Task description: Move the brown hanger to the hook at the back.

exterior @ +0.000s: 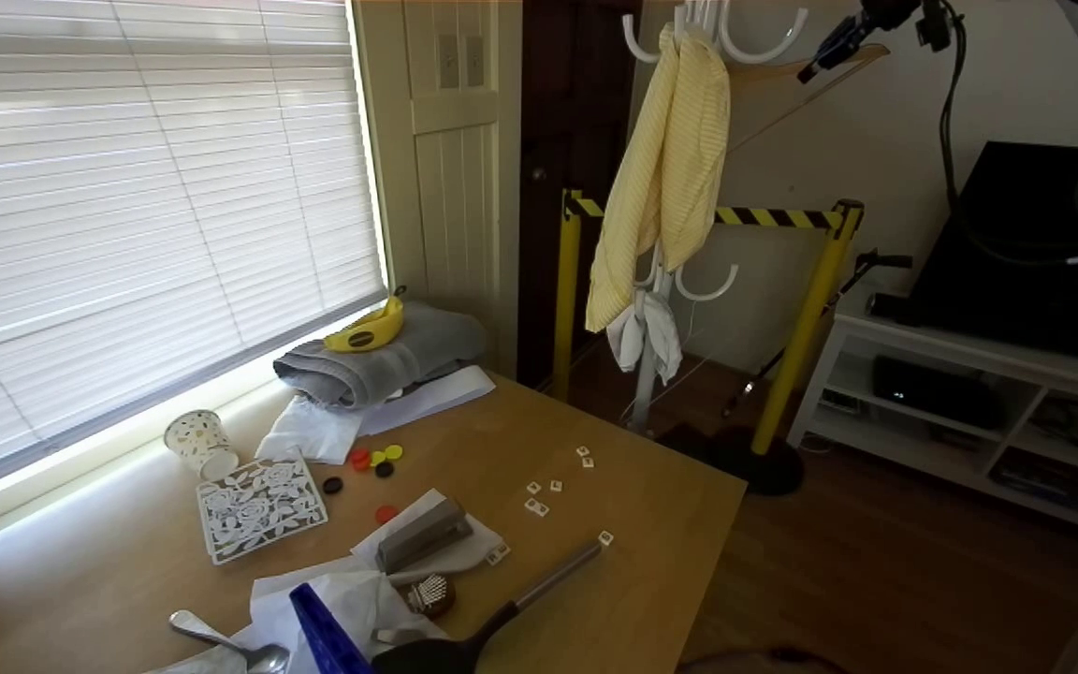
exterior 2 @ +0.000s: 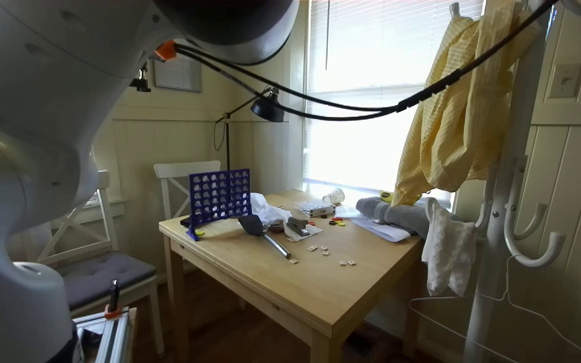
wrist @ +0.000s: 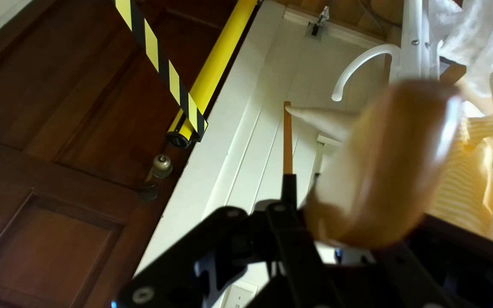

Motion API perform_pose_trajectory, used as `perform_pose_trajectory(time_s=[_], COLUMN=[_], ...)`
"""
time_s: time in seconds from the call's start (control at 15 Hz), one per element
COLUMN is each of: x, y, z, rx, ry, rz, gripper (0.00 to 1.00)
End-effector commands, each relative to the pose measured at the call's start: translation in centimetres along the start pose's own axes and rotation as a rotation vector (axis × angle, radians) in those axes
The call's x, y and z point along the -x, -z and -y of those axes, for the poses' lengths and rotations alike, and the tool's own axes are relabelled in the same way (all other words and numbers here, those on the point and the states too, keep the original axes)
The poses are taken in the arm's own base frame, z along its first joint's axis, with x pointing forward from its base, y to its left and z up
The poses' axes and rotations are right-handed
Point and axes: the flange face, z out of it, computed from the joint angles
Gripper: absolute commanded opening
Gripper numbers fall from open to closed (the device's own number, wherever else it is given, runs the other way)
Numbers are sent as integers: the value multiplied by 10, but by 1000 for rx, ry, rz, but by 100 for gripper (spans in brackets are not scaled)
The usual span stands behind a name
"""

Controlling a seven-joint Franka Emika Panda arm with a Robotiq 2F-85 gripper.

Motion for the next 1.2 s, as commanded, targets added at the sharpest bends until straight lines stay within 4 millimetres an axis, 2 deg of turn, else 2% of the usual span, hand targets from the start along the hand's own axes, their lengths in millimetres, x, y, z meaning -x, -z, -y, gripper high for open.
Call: perform_pose_trajectory(time_s=[0.0,0.33,0.73,0.93,1.0,1.07,1.13], x=[5,20,51,59,60,62,63], y=[8,2,-26,-41,-45,-49,-54], z=[-5,-11,-17,-16,-15,-14,-12], rx=[-23,-55,-148,-188,-201,-211,-223], ry=[3,-20,-7,-9,-12,-17,-26], rz=[-59,-70,-49,-46,-46,-43,-33], gripper=[4,4,4,4,40,41,47])
